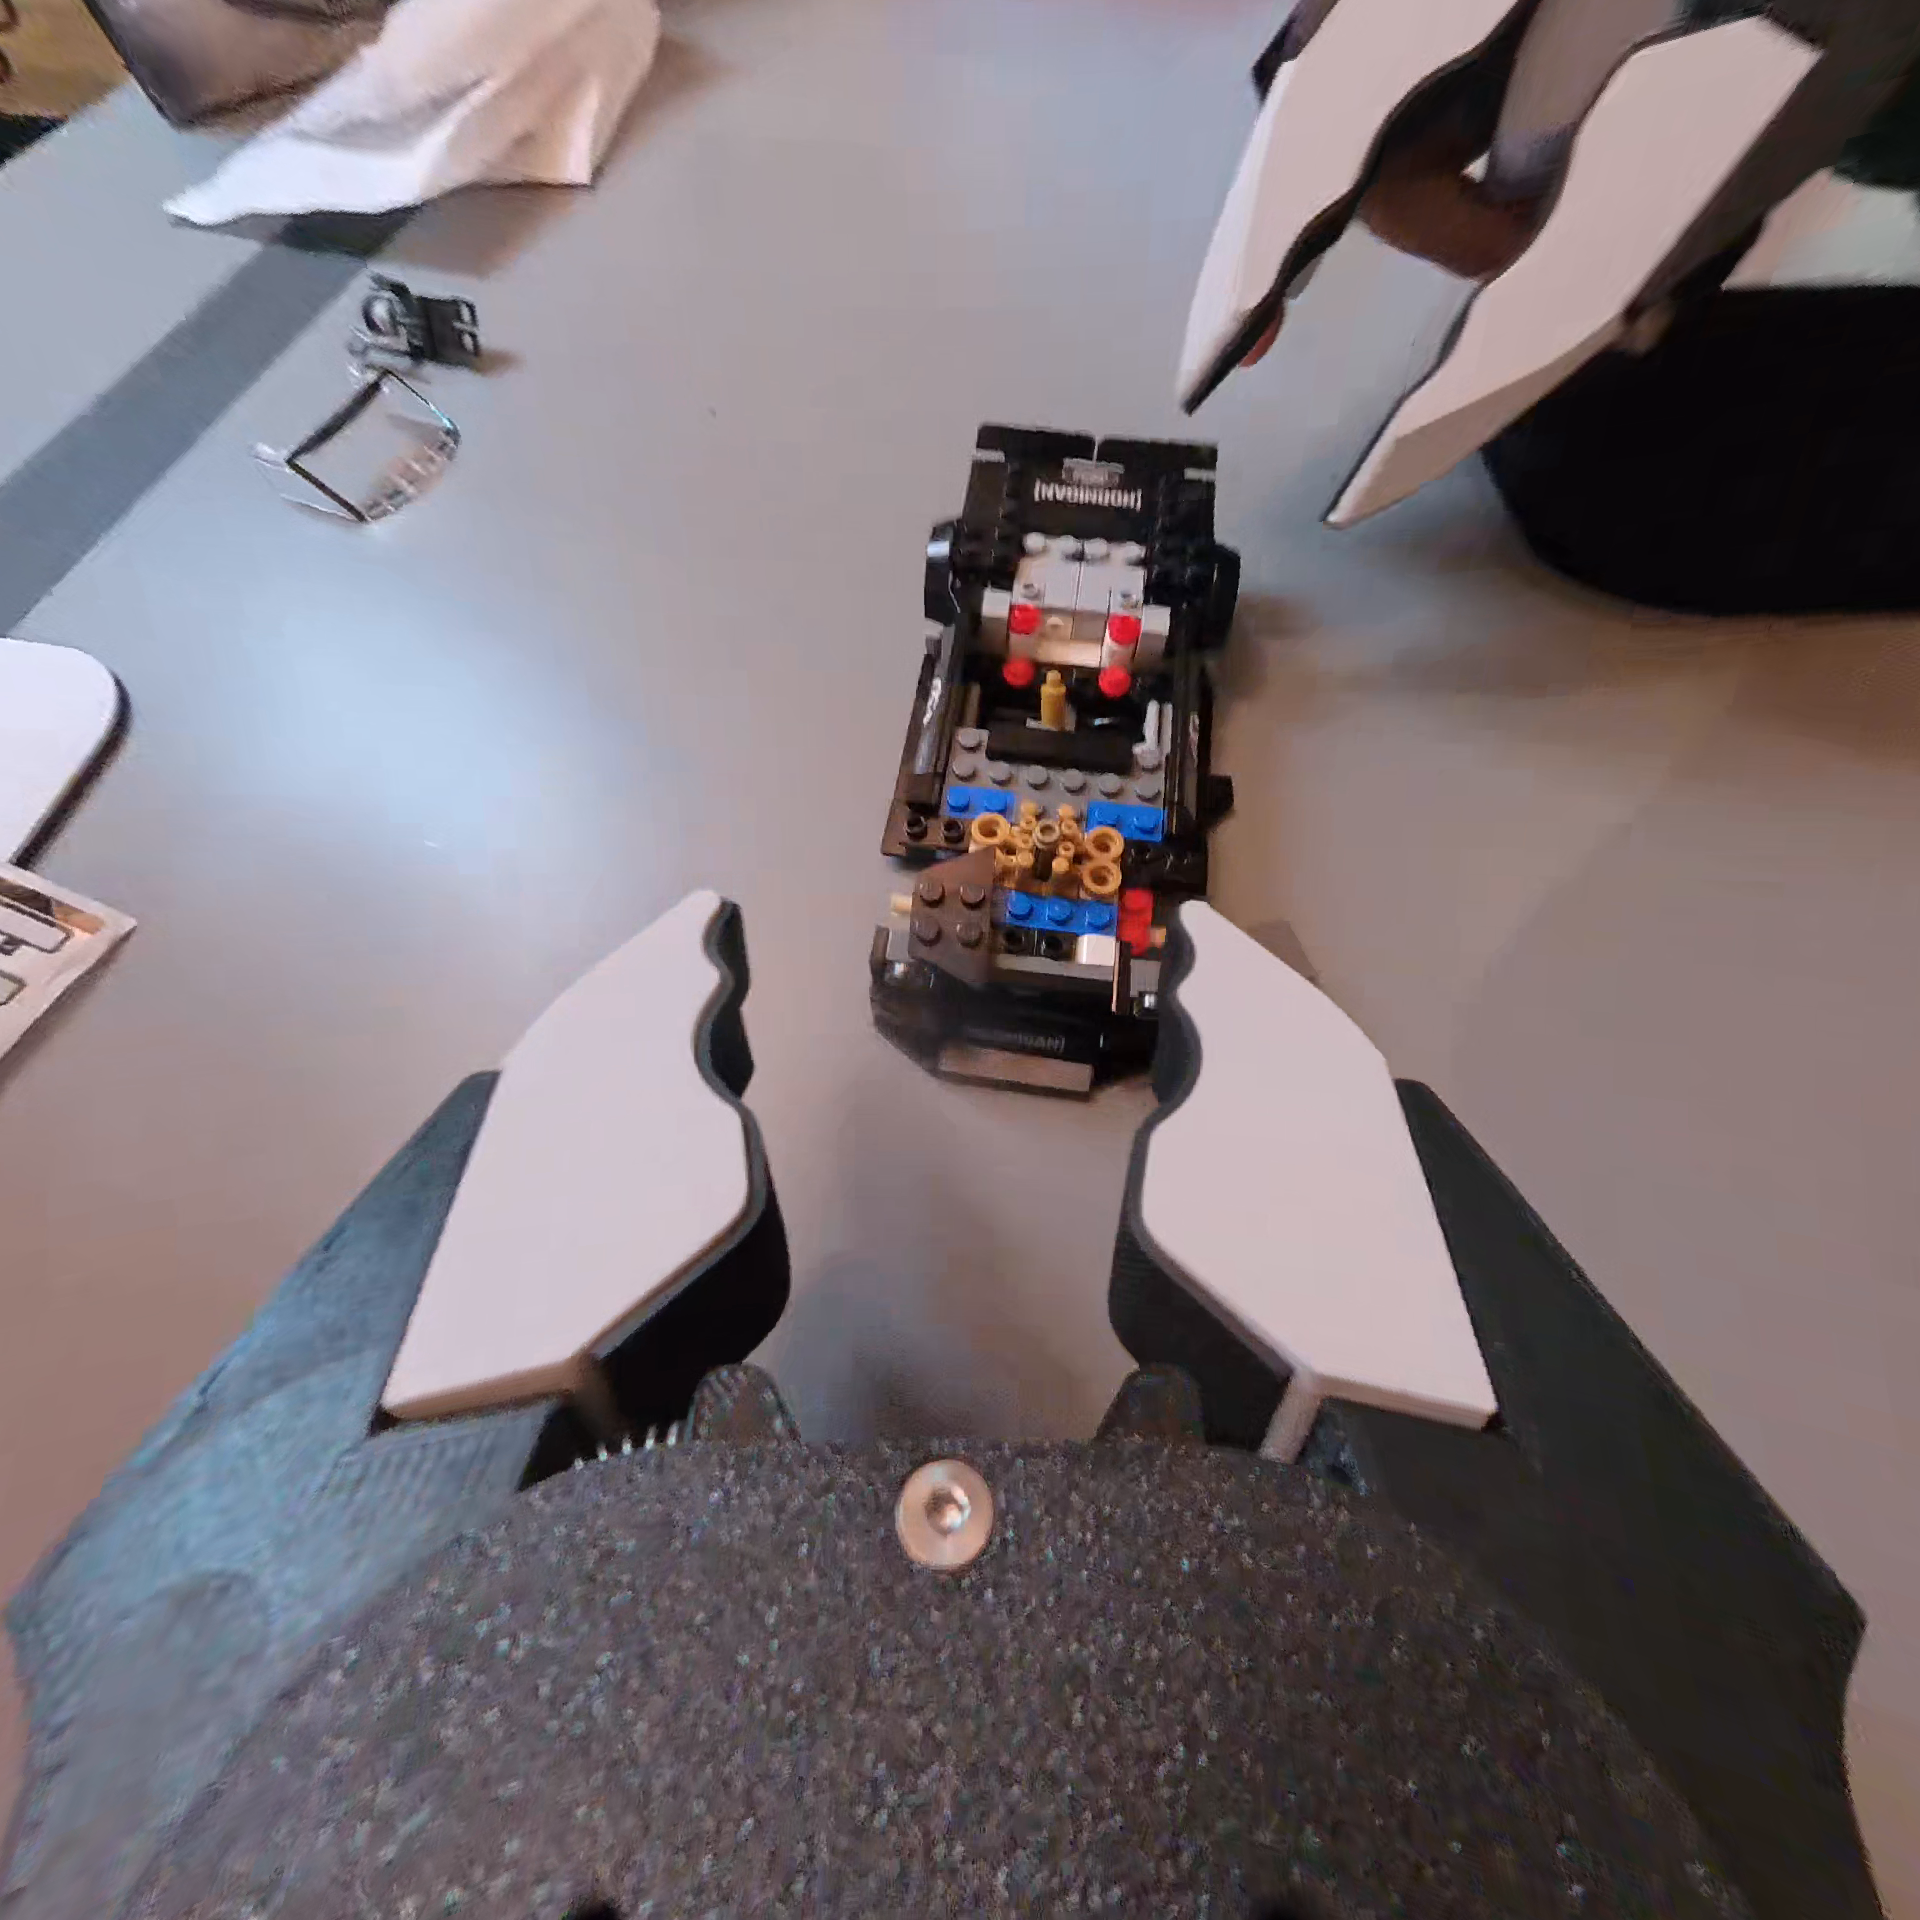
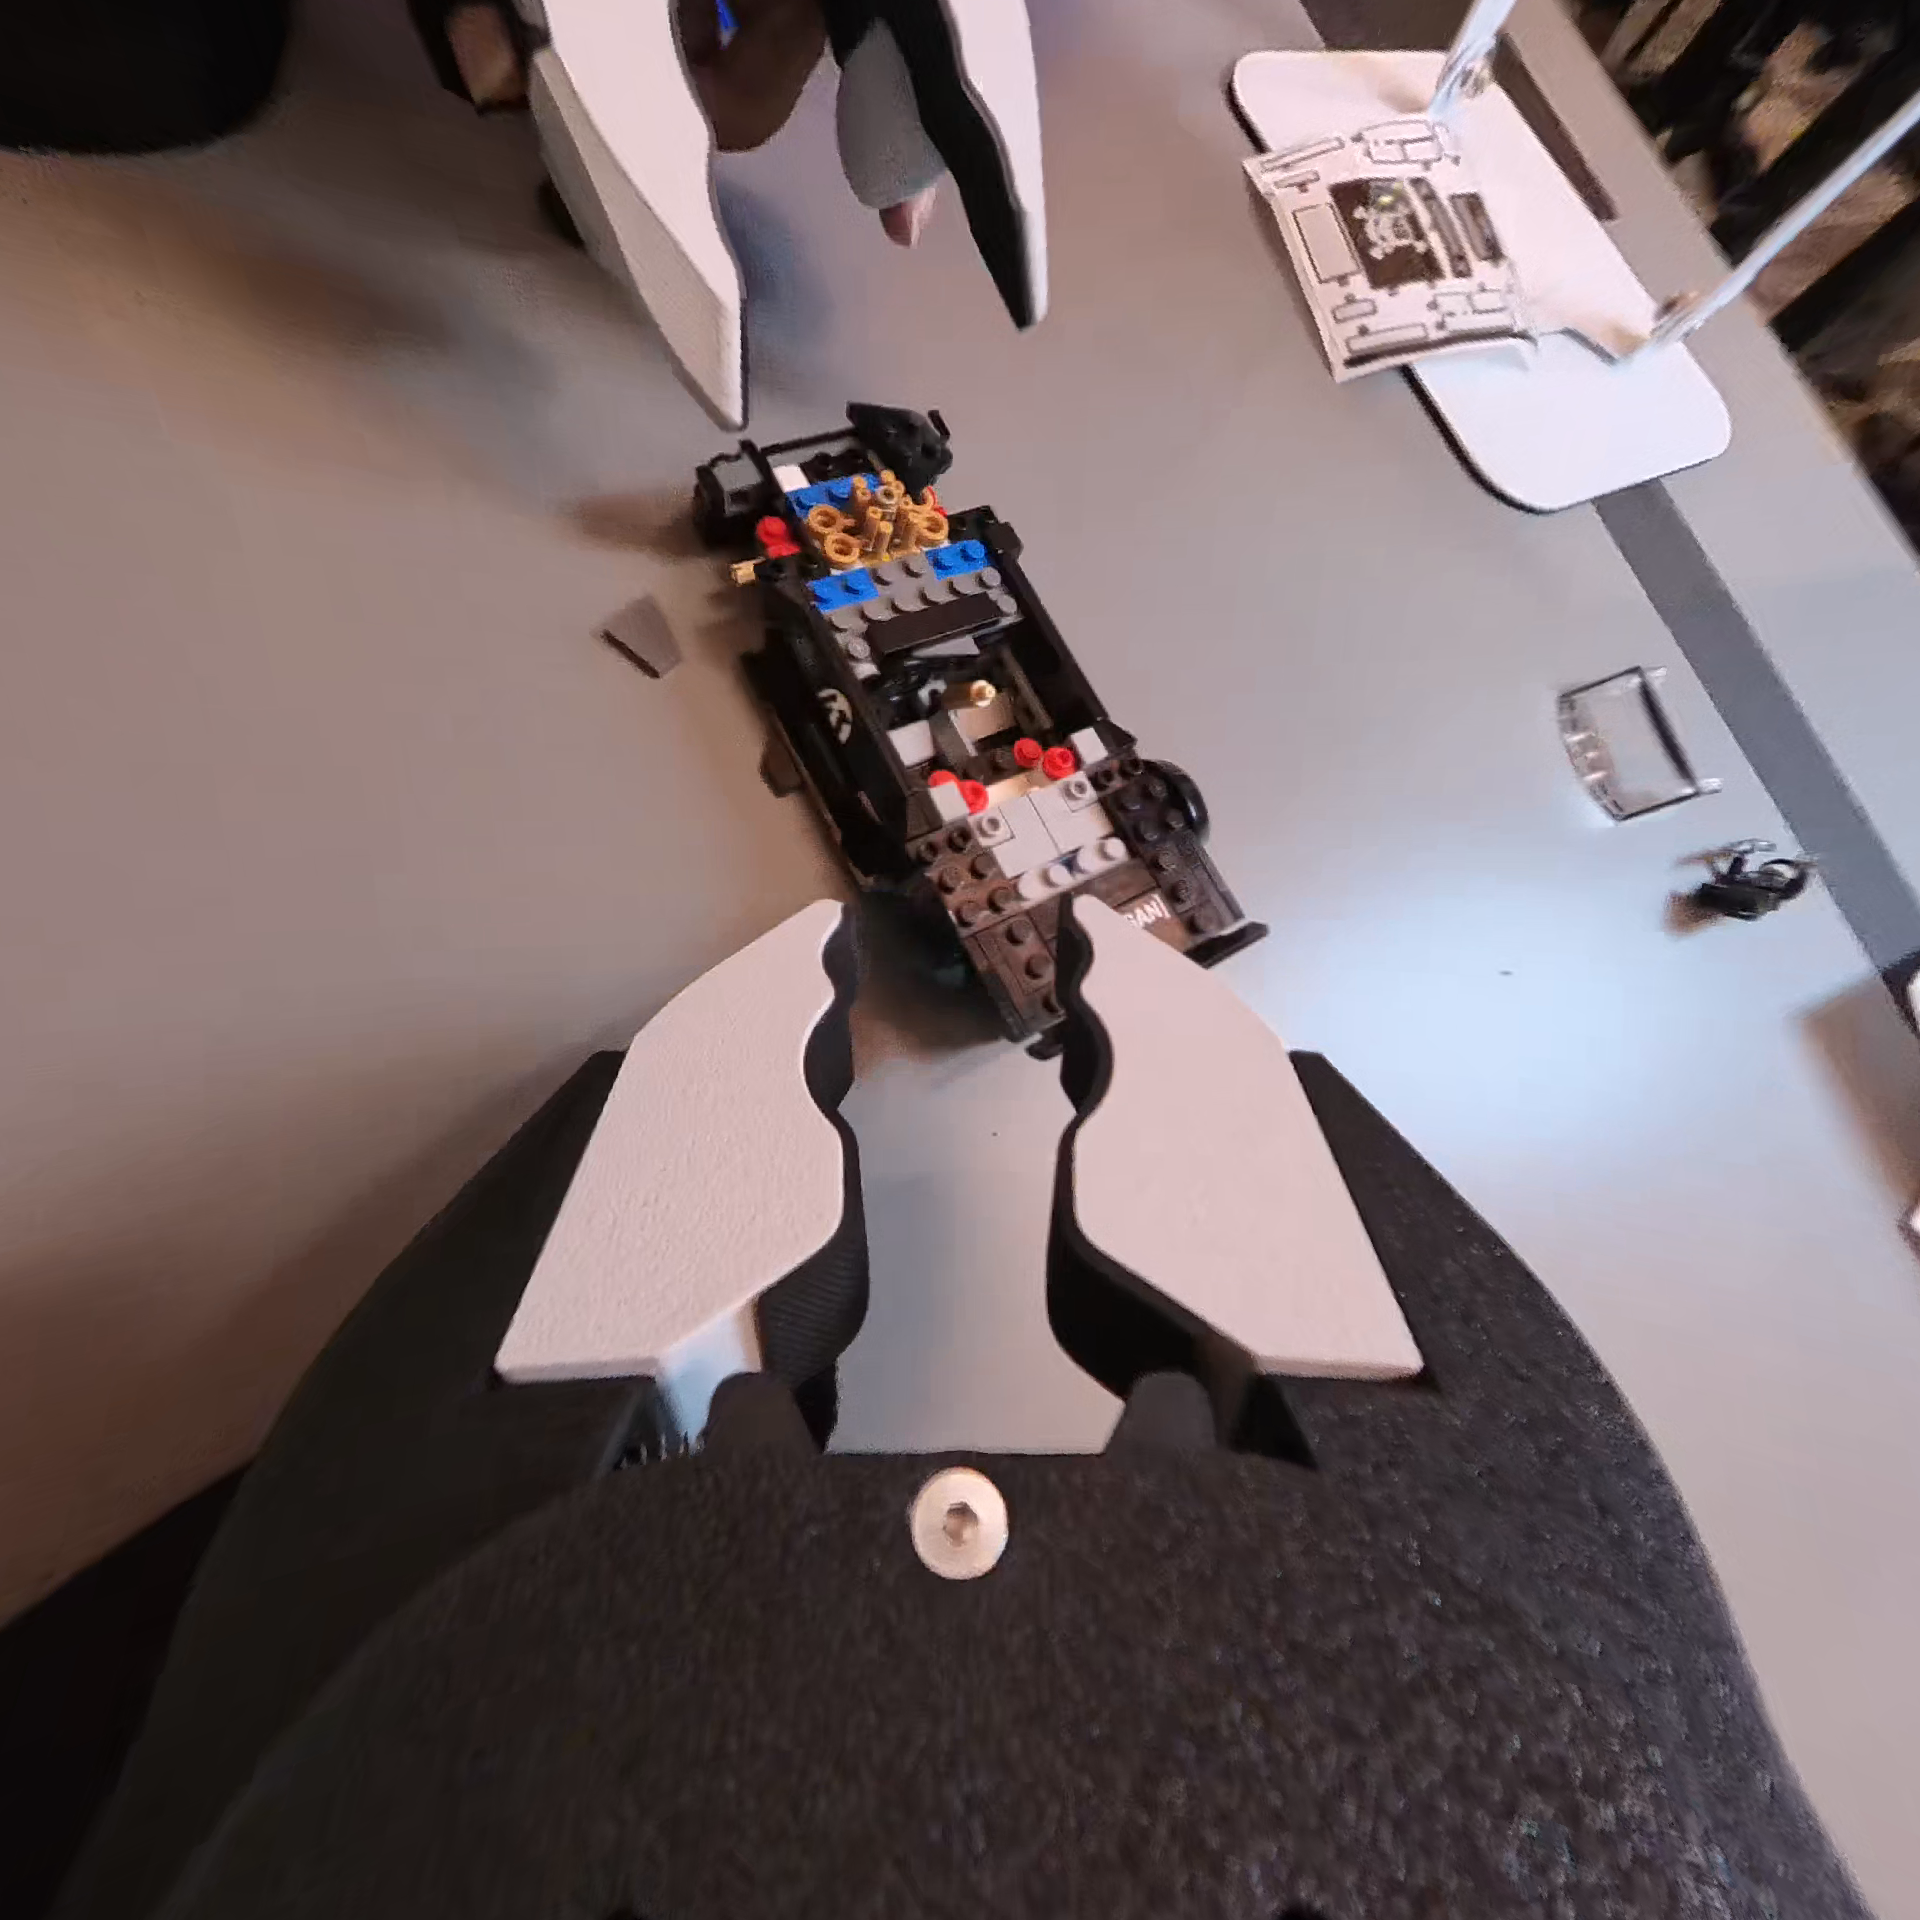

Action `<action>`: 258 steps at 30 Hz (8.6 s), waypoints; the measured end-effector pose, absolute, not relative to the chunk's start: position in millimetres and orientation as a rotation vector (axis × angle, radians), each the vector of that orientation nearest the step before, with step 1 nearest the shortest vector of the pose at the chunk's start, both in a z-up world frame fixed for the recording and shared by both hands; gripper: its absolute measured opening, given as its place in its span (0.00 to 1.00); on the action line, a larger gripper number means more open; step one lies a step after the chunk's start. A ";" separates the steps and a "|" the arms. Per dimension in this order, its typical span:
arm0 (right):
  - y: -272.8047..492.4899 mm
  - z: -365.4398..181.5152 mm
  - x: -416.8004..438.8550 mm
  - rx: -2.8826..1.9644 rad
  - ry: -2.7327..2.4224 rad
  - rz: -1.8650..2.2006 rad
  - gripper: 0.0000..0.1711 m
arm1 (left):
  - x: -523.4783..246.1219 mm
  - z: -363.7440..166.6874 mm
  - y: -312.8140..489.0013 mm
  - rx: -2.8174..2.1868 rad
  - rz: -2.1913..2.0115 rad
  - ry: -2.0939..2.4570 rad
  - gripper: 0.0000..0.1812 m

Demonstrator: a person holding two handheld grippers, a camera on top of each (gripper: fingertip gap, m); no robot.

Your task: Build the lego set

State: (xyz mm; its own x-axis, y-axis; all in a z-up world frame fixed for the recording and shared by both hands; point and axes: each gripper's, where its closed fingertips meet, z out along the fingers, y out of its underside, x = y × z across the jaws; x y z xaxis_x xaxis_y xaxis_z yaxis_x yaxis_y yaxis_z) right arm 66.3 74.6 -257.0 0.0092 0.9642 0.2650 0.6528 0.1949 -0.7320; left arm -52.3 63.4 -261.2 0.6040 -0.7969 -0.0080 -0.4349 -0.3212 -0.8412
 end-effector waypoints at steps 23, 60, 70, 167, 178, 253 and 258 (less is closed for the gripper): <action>93.8 -273.2 67.4 -1.361 -1.654 0.184 0.09 | -26.1 -266.2 53.0 -1.993 -0.756 1.007 0.21; 90.3 -237.2 66.9 -1.379 -1.465 0.489 0.09 | -239.4 -67.0 176.4 -1.749 -0.014 0.134 0.27; 92.2 -239.6 71.8 -1.402 -1.450 0.455 0.08 | -354.3 -65.1 209.8 -1.745 0.319 -0.077 0.03; 98.0 -275.8 60.7 -1.281 -2.184 0.316 0.12 | 28.2 -295.0 94.1 -2.289 -0.333 1.357 0.46; 100.2 -282.1 57.7 -1.159 -2.316 0.184 0.05 | 27.3 -295.9 95.4 -2.269 -0.414 1.303 0.39; 99.7 -279.3 61.6 -1.228 -2.264 0.313 0.04 | 33.6 -298.3 90.6 -2.263 -0.458 1.334 0.47; 97.4 -280.7 58.9 -1.192 -2.277 0.281 0.04 | 36.2 -302.2 97.1 -2.261 -0.387 1.351 0.46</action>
